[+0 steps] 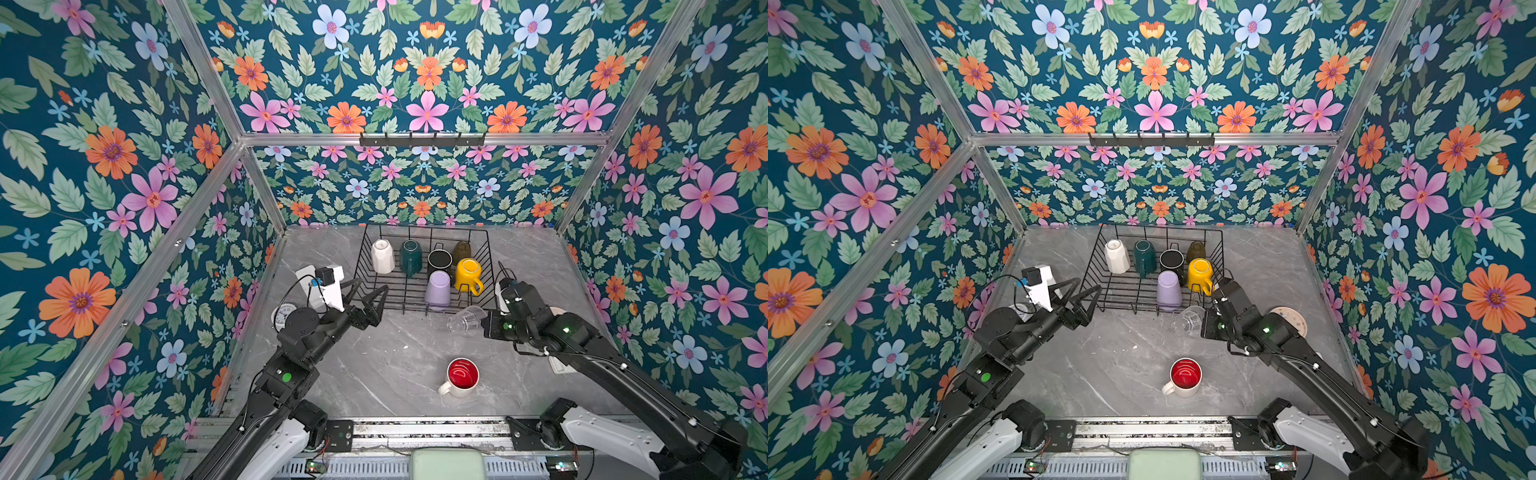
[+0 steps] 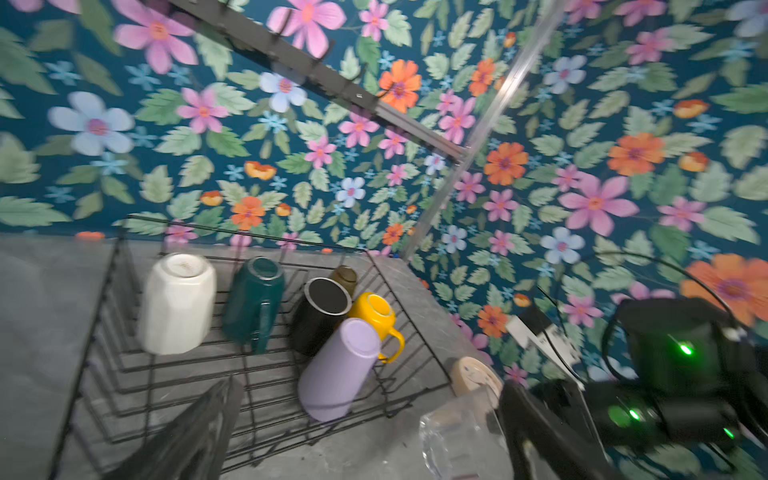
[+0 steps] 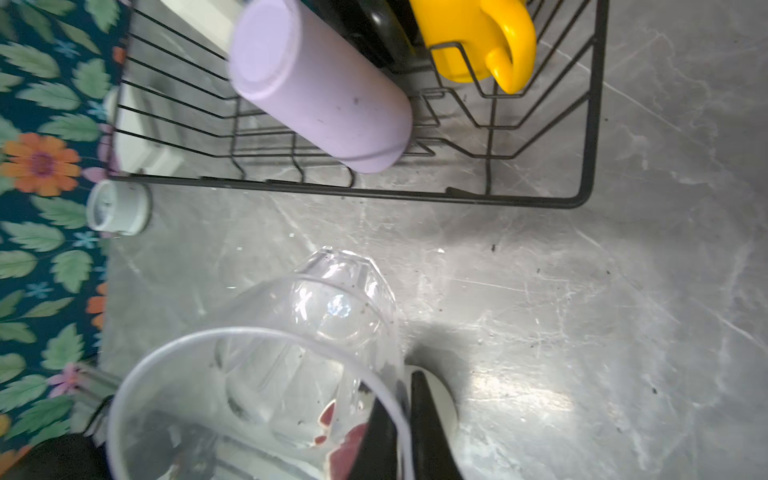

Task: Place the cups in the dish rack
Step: 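Lift the clear plastic cup and tip it sideways toward the left gripper, then close the left gripper on the clear cup body beside the right gripper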

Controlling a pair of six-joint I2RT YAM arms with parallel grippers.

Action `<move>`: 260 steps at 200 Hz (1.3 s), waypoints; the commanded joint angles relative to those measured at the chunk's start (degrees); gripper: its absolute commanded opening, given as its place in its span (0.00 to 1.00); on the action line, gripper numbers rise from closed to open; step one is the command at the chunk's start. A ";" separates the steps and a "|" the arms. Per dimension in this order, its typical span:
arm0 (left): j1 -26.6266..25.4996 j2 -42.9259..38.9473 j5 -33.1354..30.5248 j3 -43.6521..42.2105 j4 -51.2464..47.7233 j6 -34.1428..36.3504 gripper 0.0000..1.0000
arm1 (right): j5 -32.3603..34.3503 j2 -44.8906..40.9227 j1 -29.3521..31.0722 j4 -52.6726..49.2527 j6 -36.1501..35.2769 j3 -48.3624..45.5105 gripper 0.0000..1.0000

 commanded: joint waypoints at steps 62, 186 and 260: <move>0.03 7.51 31.90 -3.21 25.11 -7.66 1.00 | -22.92 -4.49 -1.33 21.01 7.90 0.89 0.00; -0.01 11.45 35.32 -2.99 27.15 -7.90 1.00 | -38.74 -0.90 0.75 36.47 11.39 1.60 0.00; 0.03 13.29 38.86 -3.12 32.92 -11.12 0.99 | -40.28 3.17 3.80 42.07 12.84 1.91 0.00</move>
